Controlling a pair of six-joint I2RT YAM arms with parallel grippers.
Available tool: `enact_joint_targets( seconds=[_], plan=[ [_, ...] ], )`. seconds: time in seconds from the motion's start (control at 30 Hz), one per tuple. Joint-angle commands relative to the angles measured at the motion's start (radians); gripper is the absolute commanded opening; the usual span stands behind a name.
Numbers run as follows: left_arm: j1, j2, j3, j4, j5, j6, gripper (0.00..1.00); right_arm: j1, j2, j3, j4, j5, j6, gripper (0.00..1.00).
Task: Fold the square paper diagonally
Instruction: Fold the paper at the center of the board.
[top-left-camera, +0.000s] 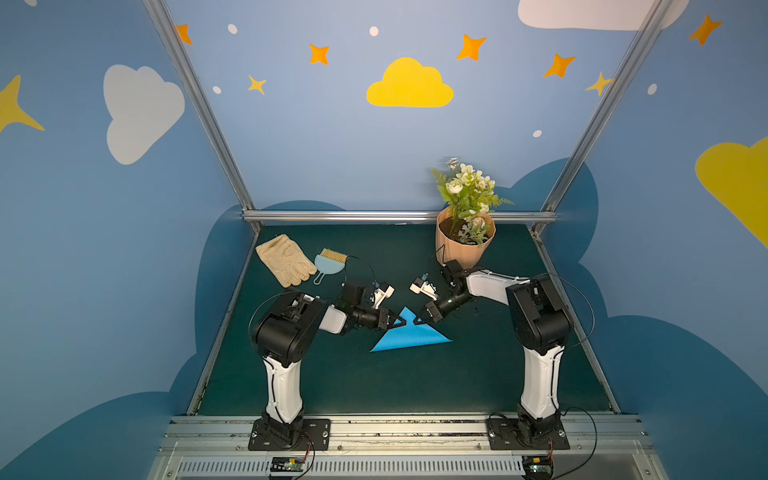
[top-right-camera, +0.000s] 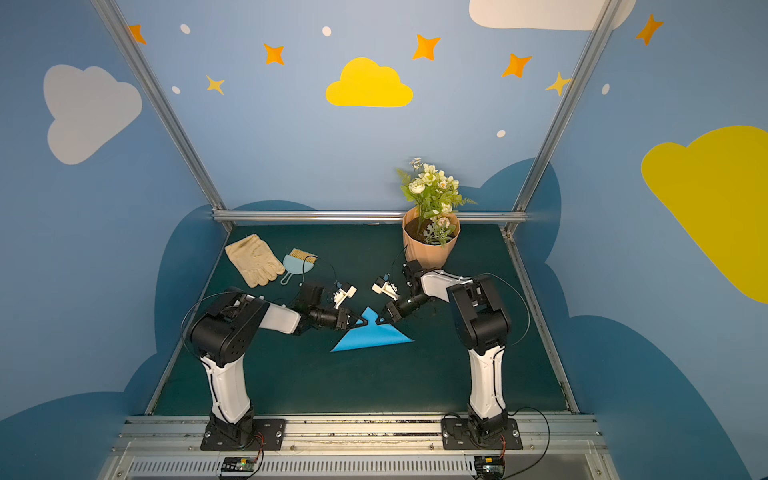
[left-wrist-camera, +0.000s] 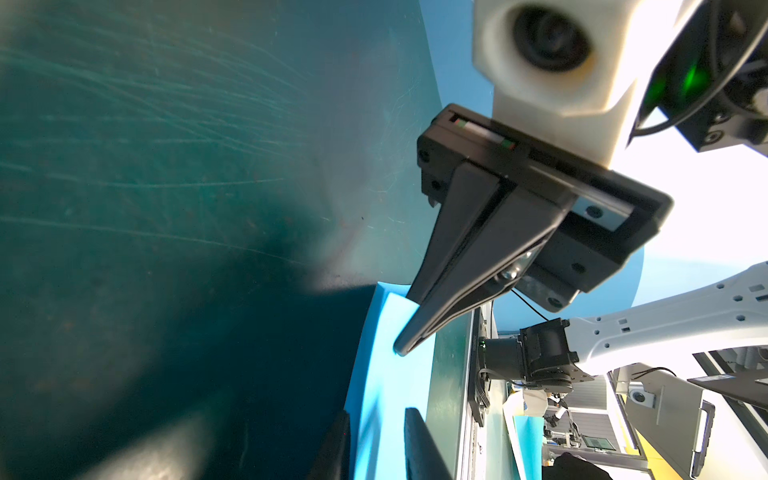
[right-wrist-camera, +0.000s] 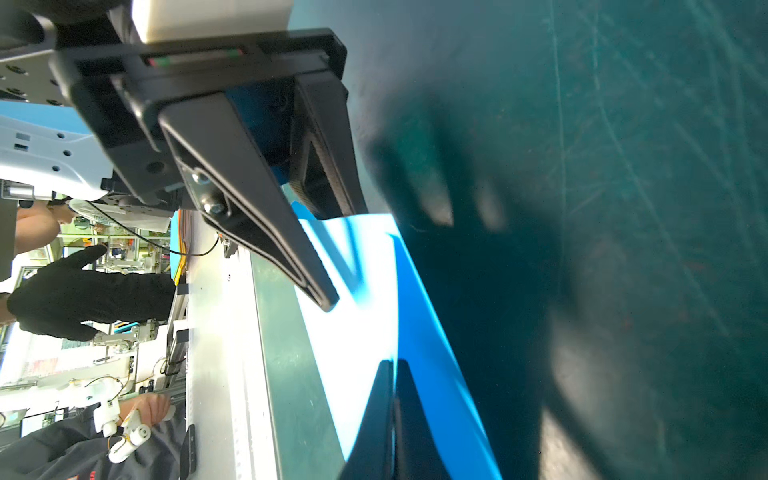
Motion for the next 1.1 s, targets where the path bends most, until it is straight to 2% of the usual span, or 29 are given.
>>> enact_joint_targets(
  seconds=[0.0,0.43,0.77,1.07],
  plan=[
    [0.002,-0.021,0.017,-0.019,0.004,0.024,0.26,0.006,-0.014,0.028,-0.038,0.01,-0.016,0.0],
    [0.002,-0.019,0.018,-0.029,-0.001,0.034,0.24,0.012,0.013,0.061,-0.073,0.019,-0.017,0.0],
    [0.002,-0.021,0.017,-0.03,-0.002,0.036,0.15,0.019,0.041,0.083,-0.095,0.028,-0.018,0.0],
    [0.002,-0.021,0.016,-0.033,-0.008,0.037,0.15,0.022,0.056,0.083,-0.095,0.032,-0.011,0.0]
  ],
)
